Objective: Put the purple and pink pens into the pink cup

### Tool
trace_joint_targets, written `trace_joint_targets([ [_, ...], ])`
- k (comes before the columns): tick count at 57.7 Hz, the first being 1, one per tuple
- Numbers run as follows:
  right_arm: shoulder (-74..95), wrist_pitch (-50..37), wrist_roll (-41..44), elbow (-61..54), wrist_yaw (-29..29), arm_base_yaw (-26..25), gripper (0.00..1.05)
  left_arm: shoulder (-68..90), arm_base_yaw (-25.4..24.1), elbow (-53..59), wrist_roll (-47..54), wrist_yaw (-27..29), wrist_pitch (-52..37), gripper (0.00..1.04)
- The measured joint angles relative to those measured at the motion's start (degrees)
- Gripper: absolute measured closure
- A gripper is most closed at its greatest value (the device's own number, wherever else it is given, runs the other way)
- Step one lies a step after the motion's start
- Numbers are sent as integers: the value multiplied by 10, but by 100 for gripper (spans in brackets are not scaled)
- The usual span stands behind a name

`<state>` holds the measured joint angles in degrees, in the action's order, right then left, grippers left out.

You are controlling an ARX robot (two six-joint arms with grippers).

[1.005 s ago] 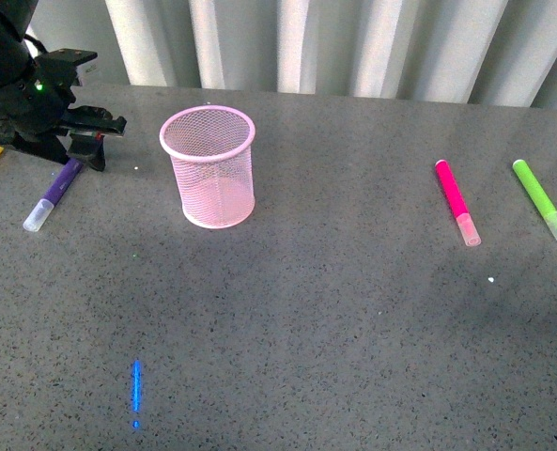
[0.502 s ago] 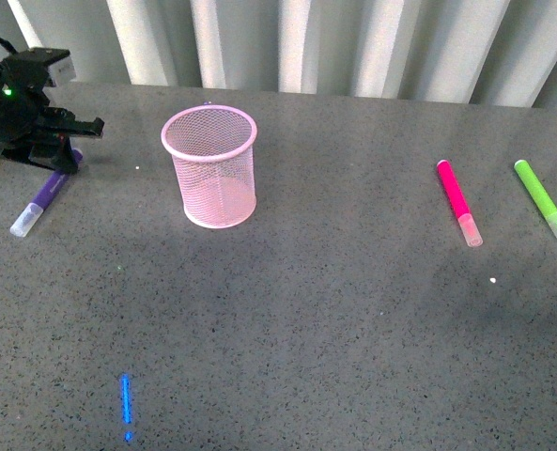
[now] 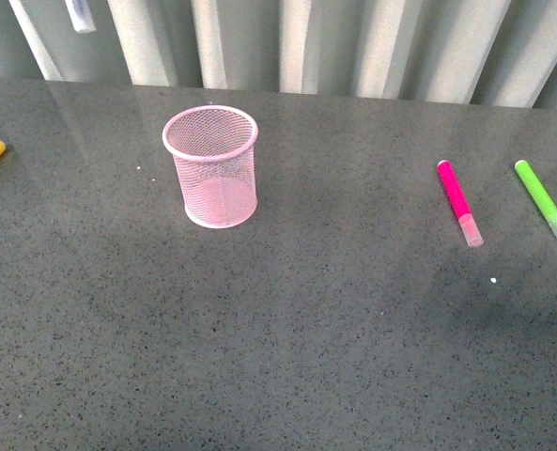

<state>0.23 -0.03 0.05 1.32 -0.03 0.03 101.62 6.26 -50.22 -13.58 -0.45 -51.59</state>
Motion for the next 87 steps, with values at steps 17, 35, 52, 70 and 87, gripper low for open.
trace_joint_targets([
  [17, 0, 0, 0, 0, 0, 0, 7, 66, 122, 64, -32, 102, -207, 92],
  [35, 0, 0, 0, 0, 0, 0, 7, 145, 136, 42, 24, 144, -266, 92],
  [52, 0, 0, 0, 0, 0, 0, 7, 193, 123, 8, 38, 141, -264, 92],
  [70, 0, 0, 0, 0, 0, 0, 7, 218, 110, -5, 33, 136, -228, 92],
  [87, 0, 0, 0, 0, 0, 0, 7, 204, 107, 2, 15, 70, -111, 55],
])
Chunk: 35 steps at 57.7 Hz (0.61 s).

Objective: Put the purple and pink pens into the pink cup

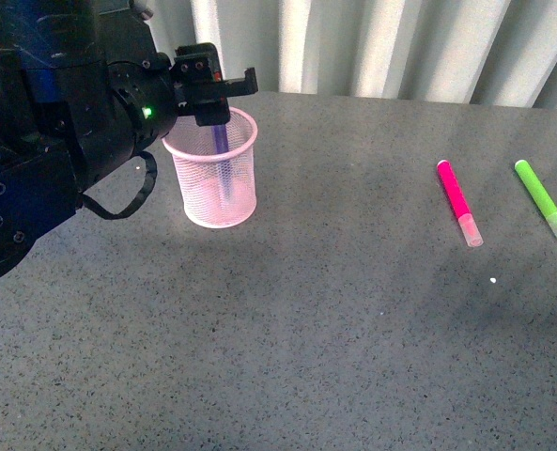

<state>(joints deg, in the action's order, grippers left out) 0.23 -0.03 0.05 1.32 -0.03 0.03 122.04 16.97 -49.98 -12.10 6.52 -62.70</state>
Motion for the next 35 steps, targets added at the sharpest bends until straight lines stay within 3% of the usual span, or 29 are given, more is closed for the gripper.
trace_joint_targets([
  [17, 0, 0, 0, 0, 0, 0, 7, -118, -43, 30, -30, -17, 104, 6],
  [27, 0, 0, 0, 0, 0, 0, 7, -256, -73, 71, 20, -77, 327, 7],
  [35, 0, 0, 0, 0, 0, 0, 7, -276, -76, 78, 37, -78, 341, 7],
])
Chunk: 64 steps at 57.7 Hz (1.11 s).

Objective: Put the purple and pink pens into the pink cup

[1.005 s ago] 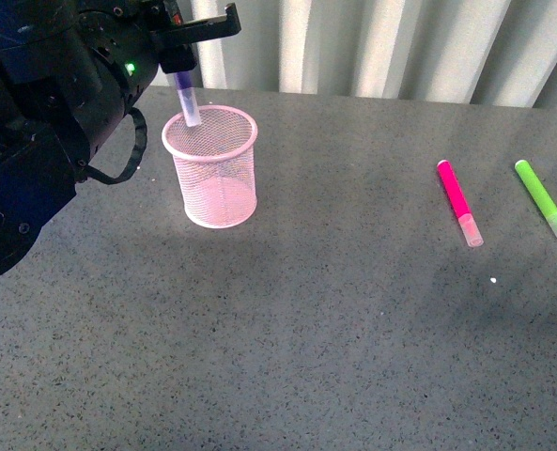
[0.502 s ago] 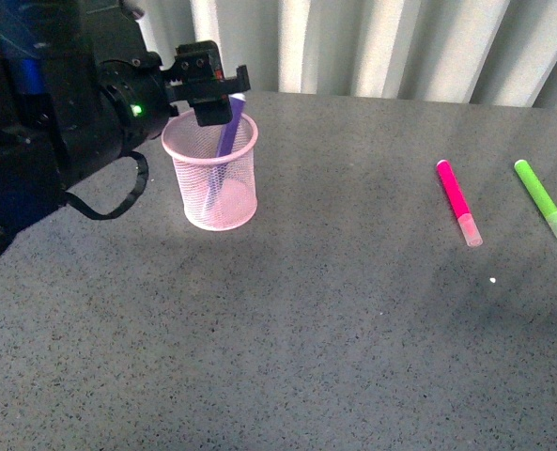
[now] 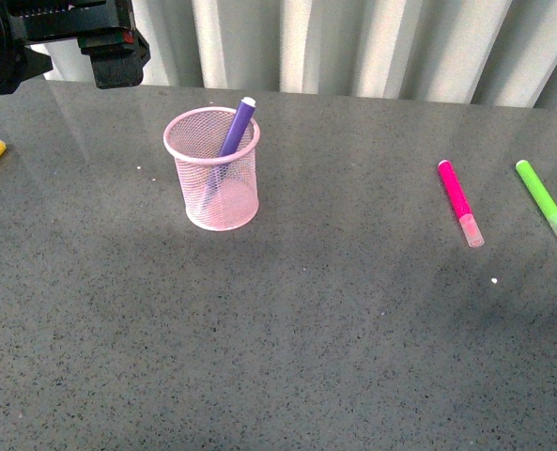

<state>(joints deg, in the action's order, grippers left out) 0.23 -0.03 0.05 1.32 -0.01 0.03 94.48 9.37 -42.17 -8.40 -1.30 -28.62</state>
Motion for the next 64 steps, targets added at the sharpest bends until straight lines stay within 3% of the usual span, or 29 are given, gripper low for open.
trace_joint_targets([
  [3, 0, 0, 0, 0, 0, 0, 7, 10, 1, 11, 14, 24, -38, 10],
  [5, 0, 0, 0, 0, 0, 0, 7, 24, 1, 49, 38, 77, -167, 19],
  [7, 0, 0, 0, 0, -1, 0, 7, 27, -1, 95, 53, 90, -271, 28],
  [10, 0, 0, 0, 0, 1, 0, 7, 21, -8, 135, 63, 90, -344, 37],
  [21, 0, 0, 0, 0, 0, 0, 7, -59, -28, 212, 73, 81, -389, 68],
  [29, 0, 0, 0, 0, 1, 0, 7, -143, -43, 287, 75, 60, -372, 101],
  [45, 0, 0, 0, 0, 1, 0, 7, -281, -90, 359, 80, 16, -306, 101],
  [64, 0, 0, 0, 0, 0, 0, 7, -444, -92, 402, 80, 14, -187, 101],
])
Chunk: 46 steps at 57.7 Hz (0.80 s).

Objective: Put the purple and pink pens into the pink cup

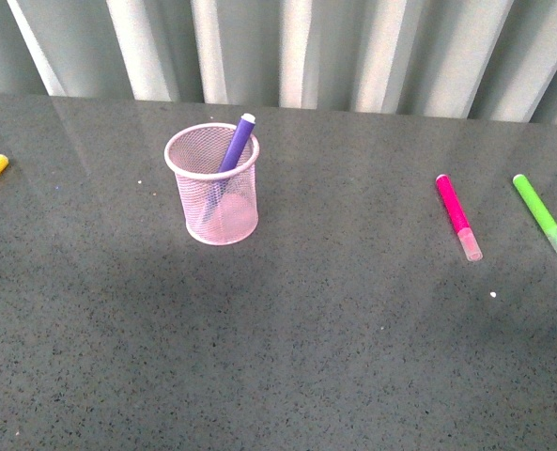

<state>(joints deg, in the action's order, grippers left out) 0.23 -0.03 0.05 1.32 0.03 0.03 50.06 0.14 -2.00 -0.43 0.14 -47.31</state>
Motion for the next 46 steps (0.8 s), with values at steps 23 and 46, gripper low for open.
trace_joint_targets([
  [23, 0, 0, 0, 0, 0, 0, 7, -175, 0, 15, 0, 0, 153, 101],
  [46, 0, 0, 0, 0, 0, 0, 7, -293, 0, 15, 0, 0, 264, 101],
])
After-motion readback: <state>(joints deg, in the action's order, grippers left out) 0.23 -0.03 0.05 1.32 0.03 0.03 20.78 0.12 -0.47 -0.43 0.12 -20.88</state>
